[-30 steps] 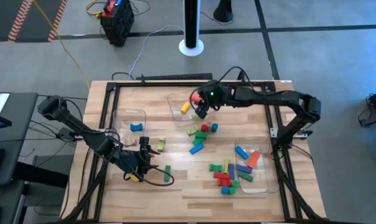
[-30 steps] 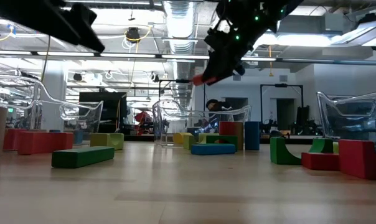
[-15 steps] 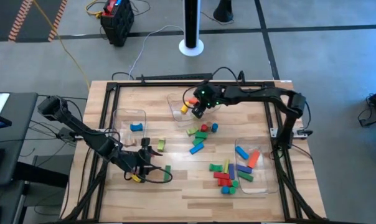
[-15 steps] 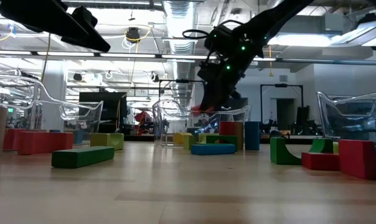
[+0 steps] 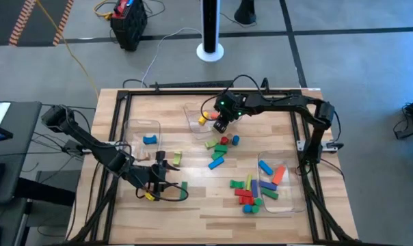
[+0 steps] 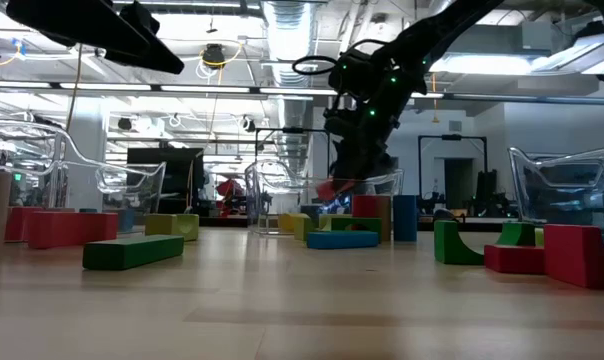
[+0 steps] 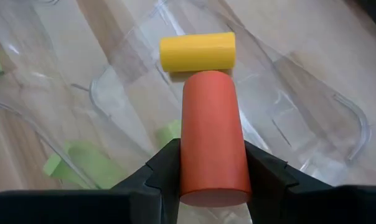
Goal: Sort blocks by size
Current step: Put the red cylindrical block into the top transparent bin, then put the green arch block into the left transparent bin
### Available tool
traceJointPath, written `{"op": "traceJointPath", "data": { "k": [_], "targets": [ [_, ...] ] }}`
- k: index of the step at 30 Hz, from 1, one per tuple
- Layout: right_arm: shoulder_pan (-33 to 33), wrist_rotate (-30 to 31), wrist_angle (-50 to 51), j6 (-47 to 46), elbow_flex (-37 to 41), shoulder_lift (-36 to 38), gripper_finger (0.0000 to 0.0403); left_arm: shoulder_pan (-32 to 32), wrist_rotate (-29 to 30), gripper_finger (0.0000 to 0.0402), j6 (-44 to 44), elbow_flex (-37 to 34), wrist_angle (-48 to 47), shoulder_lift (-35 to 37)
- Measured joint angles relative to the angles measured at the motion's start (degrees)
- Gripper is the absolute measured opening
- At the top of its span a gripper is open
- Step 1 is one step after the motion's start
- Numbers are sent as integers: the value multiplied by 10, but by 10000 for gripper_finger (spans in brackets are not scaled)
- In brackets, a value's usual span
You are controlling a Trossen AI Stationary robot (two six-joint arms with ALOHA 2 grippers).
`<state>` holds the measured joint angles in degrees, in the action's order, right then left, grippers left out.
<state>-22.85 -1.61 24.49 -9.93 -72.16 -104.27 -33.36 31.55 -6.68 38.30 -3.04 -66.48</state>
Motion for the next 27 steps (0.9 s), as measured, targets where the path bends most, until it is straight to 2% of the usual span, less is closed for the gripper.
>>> {"op": "traceJointPath", "data": {
  "k": [11, 27],
  "targets": [
    [3, 0, -10, 8, 0, 0, 235, 0, 0, 232, -5, 0, 3, 0],
    [12, 5, -46, 20, 0, 32, 239, 0, 5, 232, -9, 0, 4, 0]
  ]
}}
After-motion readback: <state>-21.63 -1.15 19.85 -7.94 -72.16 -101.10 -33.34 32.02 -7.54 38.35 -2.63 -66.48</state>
